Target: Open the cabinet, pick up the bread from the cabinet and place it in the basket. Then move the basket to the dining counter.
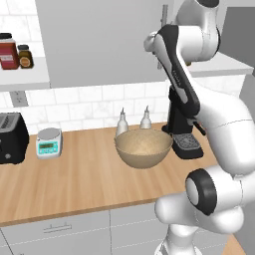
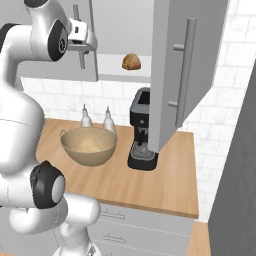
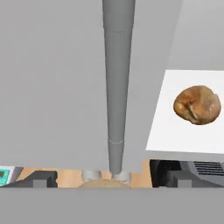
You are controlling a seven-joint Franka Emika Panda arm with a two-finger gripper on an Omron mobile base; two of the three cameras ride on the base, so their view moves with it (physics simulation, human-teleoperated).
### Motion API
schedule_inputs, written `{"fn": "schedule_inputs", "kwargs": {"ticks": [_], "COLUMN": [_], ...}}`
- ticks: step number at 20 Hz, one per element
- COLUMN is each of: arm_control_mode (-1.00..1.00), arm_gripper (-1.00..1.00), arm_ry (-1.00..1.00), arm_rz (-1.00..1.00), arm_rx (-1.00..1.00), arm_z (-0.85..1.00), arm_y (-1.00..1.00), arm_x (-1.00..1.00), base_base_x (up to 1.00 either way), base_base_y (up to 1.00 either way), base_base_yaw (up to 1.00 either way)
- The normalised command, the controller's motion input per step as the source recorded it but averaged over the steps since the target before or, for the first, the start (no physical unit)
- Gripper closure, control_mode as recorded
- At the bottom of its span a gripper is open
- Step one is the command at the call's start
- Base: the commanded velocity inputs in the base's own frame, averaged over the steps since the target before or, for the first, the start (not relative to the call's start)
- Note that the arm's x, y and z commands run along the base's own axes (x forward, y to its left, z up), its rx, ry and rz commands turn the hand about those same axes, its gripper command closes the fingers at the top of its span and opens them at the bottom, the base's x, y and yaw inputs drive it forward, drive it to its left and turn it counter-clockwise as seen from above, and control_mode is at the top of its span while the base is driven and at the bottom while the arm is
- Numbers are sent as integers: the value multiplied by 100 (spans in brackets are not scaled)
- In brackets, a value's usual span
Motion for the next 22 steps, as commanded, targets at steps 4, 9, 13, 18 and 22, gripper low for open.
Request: {"fn": "schedule_inputs", "kwargs": {"ticks": [4, 9, 13, 18, 22], "arm_control_mode": [-100, -100, -100, -100, -100], "arm_gripper": [-100, -100, -100, -100, -100], "arm_ry": [-10, -2, 0, -5, -7], "arm_rz": [0, 0, -2, -4, -4], "arm_rx": [0, 0, 0, 0, 1], "arm_z": [0, 0, 0, -9, -9], "arm_y": [-1, 0, -3, -2, 1], "arm_x": [48, 25, 12, 13, 37], "base_base_x": [0, 0, 0, 0, 0], "base_base_y": [0, 0, 0, 0, 0], "base_base_yaw": [0, 0, 0, 0, 0]}}
